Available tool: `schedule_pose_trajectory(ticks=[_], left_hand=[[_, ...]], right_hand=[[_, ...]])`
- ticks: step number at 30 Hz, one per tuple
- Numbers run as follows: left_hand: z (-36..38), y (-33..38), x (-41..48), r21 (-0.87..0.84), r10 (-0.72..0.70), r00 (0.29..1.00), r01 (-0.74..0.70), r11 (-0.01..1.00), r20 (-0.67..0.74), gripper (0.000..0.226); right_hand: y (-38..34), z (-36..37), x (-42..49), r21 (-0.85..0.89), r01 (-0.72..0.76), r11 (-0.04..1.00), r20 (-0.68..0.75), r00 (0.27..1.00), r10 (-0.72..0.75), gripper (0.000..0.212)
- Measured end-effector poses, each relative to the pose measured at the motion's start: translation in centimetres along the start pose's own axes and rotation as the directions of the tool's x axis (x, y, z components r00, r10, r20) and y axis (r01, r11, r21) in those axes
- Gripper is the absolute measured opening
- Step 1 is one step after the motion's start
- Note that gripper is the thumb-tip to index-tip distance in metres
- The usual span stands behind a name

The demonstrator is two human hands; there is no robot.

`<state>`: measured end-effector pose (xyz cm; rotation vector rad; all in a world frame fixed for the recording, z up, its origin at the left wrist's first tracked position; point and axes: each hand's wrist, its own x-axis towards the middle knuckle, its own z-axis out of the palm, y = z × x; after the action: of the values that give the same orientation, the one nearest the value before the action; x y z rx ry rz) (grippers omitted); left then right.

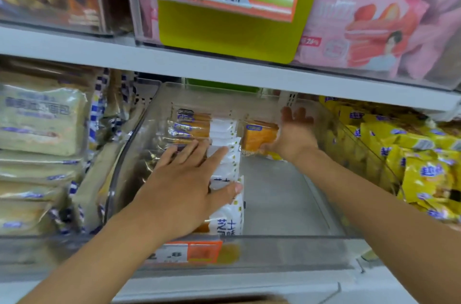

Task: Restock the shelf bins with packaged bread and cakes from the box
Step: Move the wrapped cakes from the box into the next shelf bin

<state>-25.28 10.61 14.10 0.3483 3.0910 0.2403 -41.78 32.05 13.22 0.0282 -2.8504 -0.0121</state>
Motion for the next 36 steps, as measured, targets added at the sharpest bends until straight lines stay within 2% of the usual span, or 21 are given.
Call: schedule_pose_trajectory(ticks=[3,4,7,11,13,16,19,22,25,27,29,31,33,34,36], left_hand=[[0.0,0.1,0.0,0.002,-0.005,1.0,0.005,1.0,-0.009,0.081],[-0.1,0.2,0.0,0.005,-0.006,1.0,0.006,1.0,-0.01,0.081],[0.0,0.2,0.0,0.005,-0.005,1.0,0.005,1.0,-0.006,0.082],[0.1,0.0,0.0,0.002,0.003,1.0,-0.003,1.0,-0.019,0.083],[0.1,0.0,0.0,-0.001,0.006,1.0,-0.006,1.0,-0.016,0.083],[0.1,0.0,0.1,-0.005,0.006,1.0,-0.006,1.0,-0.015,0.084],[0.1,0.1,0.1,-0.01,0.002,1.0,-0.002,1.0,-0.023,0.083],[0.1,0.0,0.1,-0.028,0.006,1.0,-0.006,1.0,-0.012,0.082],[-0.1,-0.2,0.3,-0.079,0.007,1.0,-0.008,0.997,-0.013,0.082],[-0.2,-0.3,0.4,-0.164,0.022,0.999,-0.029,0.986,-0.047,0.082],[-0.7,-0.3,-0.1,-0.28,0.031,0.99,-0.07,0.957,-0.14,0.081],[-1.4,-0.1,-1.5,-0.359,-0.005,0.966,-0.092,0.929,-0.26,0.069],[-2.1,0.6,-3.9,-0.397,-0.063,0.93,-0.093,0.913,-0.362,0.041],[-2.3,1.1,-5.4,-0.403,-0.09,0.921,-0.076,0.912,-0.378,0.028],[-2.2,1.8,-8.9,-0.396,-0.133,0.924,-0.022,0.918,-0.359,0.017]], right_hand=[[-0.5,0.0,0.5,0.338,-0.017,0.941,0.07,0.997,-0.008,0.085],[-0.6,0.0,0.3,0.388,0.008,0.922,0.073,0.997,-0.04,0.082],[-0.6,0.6,-0.4,0.396,0.107,0.912,0.012,0.992,-0.122,0.071],[-0.2,1.0,-0.1,0.555,0.176,0.813,-0.154,0.982,-0.107,0.051],[0.1,1.0,0.1,0.519,0.2,0.831,-0.146,0.979,-0.144,0.048],[0.3,1.3,0.1,0.36,0.261,0.895,-0.1,0.965,-0.241,0.047],[-0.1,1.0,-0.1,0.226,0.283,0.932,-0.102,0.958,-0.266,0.045],[-0.3,0.0,-0.6,0.068,0.265,0.962,-0.046,0.964,-0.262,0.059],[-0.3,-1.6,-2.5,0.13,0.256,0.958,-0.013,0.966,-0.257,0.07],[-0.3,-2.7,-4.7,0.244,0.276,0.93,-0.044,0.961,-0.274,0.062],[-0.4,-3.9,-7.5,0.318,0.295,0.901,-0.054,0.954,-0.293,0.05],[-0.6,-5.2,-10.7,0.36,0.321,0.876,-0.108,0.947,-0.303,0.036],[-1.1,-6.4,-14.5,0.419,0.344,0.841,-0.214,0.937,-0.277,0.021],[-1.5,-6.9,-16.6,0.454,0.358,0.816,-0.261,0.929,-0.263,0.015],[-2.7,-7.2,-21.1,0.522,0.374,0.767,-0.292,0.923,-0.251,0.012]])
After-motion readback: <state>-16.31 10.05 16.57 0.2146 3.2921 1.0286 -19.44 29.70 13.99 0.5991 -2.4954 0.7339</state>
